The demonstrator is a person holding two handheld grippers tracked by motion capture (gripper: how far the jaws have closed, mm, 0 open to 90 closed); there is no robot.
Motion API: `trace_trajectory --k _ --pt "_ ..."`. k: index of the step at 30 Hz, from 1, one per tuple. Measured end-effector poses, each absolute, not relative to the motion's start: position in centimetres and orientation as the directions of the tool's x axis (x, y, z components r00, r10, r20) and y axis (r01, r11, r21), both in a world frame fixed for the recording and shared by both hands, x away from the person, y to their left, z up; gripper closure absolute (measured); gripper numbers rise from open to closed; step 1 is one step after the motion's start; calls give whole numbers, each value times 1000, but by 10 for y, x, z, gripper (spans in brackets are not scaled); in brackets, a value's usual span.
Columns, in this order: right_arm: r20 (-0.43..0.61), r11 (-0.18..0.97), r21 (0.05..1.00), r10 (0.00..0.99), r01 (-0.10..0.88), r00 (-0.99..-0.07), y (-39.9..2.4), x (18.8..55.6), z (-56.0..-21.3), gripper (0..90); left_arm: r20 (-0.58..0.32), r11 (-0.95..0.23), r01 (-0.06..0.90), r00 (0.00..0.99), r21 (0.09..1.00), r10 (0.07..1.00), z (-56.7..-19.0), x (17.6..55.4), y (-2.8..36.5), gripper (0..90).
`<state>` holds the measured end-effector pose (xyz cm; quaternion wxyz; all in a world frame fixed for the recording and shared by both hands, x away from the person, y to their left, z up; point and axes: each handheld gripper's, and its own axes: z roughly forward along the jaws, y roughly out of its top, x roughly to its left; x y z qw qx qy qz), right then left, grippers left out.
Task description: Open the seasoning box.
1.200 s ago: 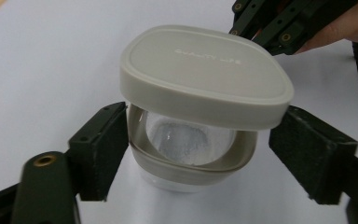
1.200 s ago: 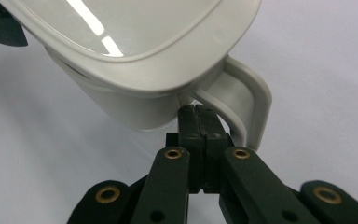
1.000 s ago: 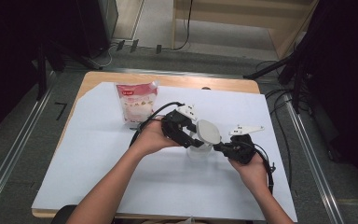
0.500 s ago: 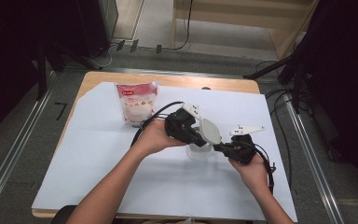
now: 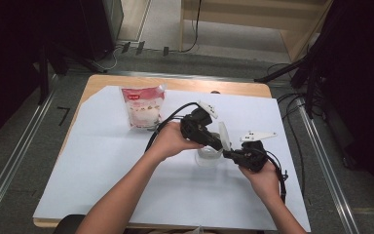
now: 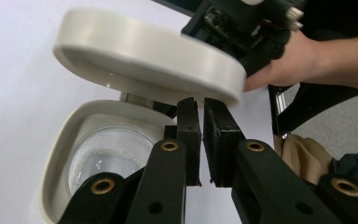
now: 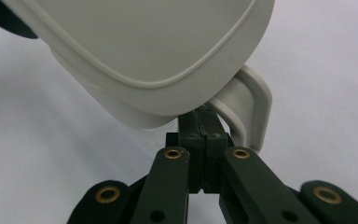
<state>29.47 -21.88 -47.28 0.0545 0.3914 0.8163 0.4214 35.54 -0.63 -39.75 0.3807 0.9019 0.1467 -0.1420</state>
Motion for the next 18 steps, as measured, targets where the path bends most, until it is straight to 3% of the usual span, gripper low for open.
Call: trace_trajectory --k 13,18 --pt "253 322 736 685 596 -683 -220 294 -472 900 -369 -672 378 915 637 164 -394 360 -23 830" --pt "258 320 737 682 596 -685 -221 293 -471 900 -370 -674 390 911 627 183 -394 361 -23 748"
